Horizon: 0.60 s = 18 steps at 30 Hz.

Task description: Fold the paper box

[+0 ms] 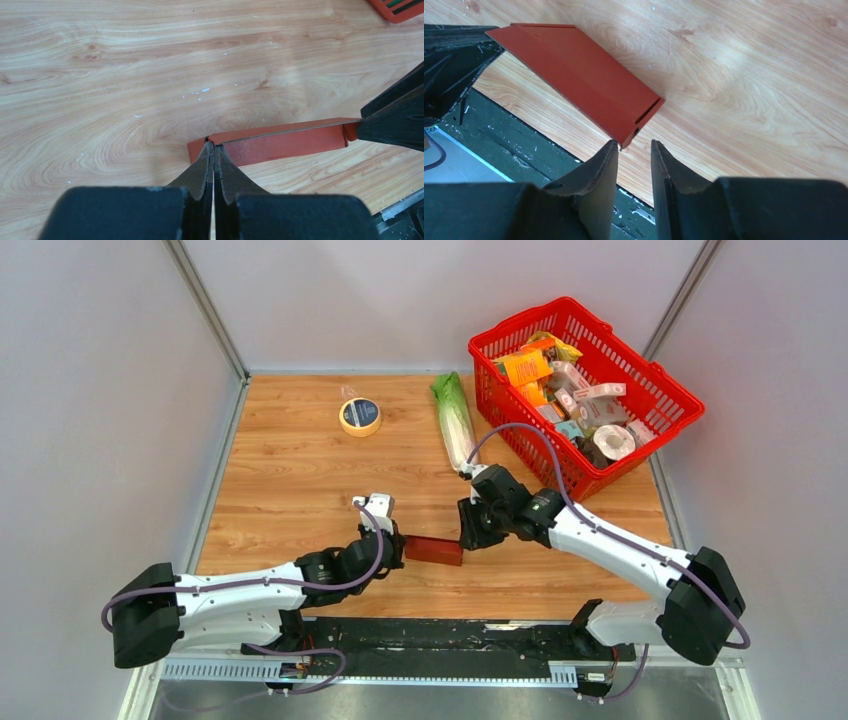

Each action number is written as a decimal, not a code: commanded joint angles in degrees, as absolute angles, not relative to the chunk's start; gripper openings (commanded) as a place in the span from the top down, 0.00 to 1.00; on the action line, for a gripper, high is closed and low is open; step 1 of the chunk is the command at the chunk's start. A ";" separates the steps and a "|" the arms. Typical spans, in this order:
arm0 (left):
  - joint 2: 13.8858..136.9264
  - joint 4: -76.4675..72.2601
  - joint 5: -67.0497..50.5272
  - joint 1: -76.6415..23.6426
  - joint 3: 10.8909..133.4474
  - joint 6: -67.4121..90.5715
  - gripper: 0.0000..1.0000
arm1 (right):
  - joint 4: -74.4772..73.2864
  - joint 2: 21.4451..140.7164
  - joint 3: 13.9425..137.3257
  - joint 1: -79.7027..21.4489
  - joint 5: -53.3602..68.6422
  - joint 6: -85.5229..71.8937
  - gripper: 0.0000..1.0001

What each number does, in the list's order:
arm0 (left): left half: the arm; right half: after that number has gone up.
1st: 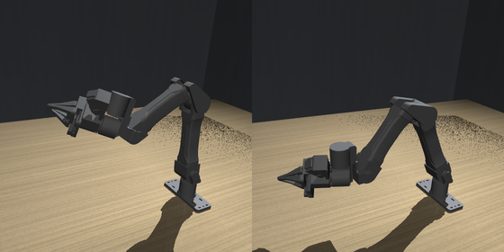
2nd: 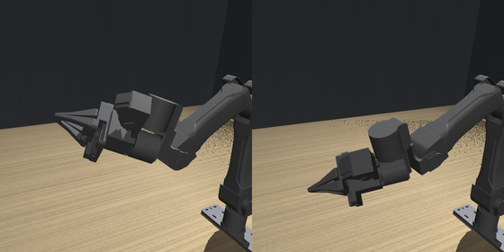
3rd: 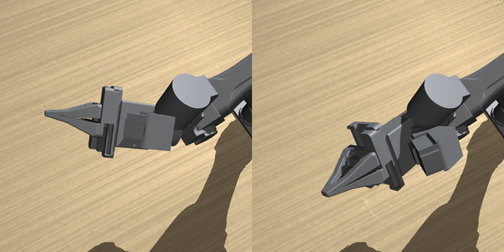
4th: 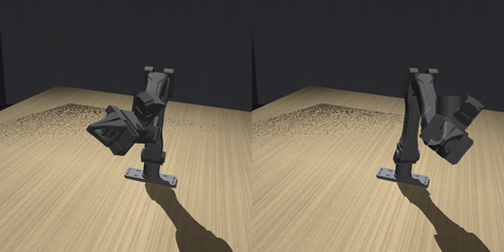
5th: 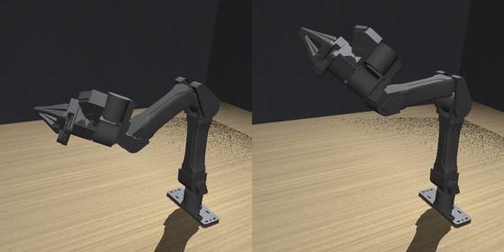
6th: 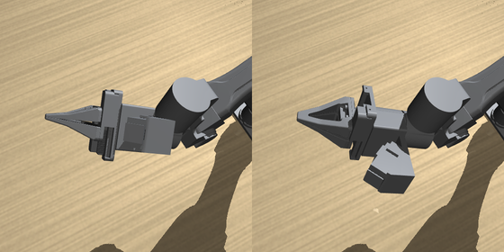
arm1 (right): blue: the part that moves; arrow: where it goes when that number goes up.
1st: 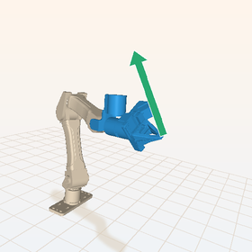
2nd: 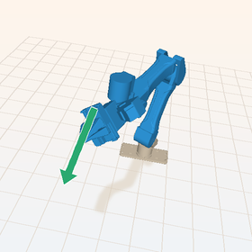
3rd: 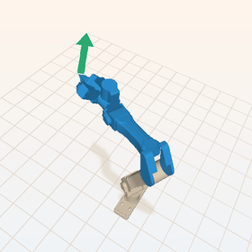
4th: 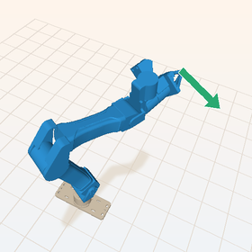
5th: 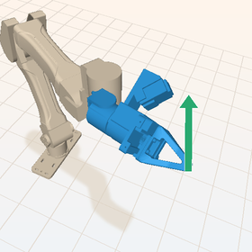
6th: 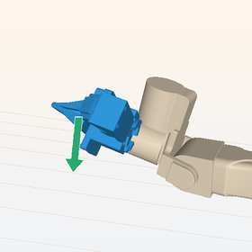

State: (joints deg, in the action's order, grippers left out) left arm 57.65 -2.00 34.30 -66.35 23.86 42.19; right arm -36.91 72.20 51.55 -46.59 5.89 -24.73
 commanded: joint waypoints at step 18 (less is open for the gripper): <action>56.95 3.16 32.17 -66.45 25.23 40.69 1.00 | -30.59 74.79 52.38 -44.56 13.01 -37.61 1.00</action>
